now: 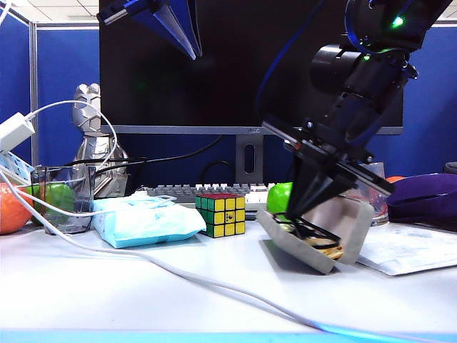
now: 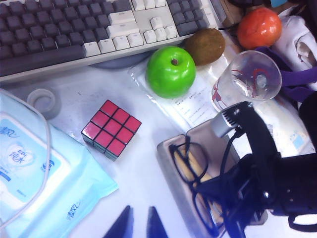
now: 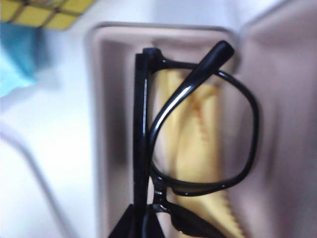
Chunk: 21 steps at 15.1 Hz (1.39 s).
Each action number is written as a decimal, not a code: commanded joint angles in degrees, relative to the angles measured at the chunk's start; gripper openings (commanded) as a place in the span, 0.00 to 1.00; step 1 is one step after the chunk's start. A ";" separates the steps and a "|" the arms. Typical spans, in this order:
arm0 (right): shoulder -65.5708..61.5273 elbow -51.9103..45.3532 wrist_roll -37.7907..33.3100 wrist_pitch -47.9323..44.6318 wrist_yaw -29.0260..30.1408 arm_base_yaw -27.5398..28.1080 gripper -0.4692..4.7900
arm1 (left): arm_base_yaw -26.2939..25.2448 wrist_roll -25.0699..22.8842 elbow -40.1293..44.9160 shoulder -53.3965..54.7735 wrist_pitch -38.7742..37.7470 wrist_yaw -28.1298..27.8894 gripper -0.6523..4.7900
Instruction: Pick up the glasses, fold the temples of the glasses, place the glasses into the glasses case, and finally close the glasses case.
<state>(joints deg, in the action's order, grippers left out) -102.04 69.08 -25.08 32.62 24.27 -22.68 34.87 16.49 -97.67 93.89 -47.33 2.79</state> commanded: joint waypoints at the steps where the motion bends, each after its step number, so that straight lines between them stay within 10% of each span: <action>1: 0.22 0.20 0.02 -1.07 4.13 -0.04 0.09 | 0.02 -0.24 -0.13 -0.35 0.70 0.00 0.22; 21: -2.32 -2.47 -3.96 -9.53 9.77 -1.81 0.09 | 0.02 -0.22 -0.13 -0.35 0.70 -0.02 0.22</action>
<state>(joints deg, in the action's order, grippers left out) -103.63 66.78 -28.97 23.57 33.15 -23.97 34.87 16.49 -97.67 93.89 -47.33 2.76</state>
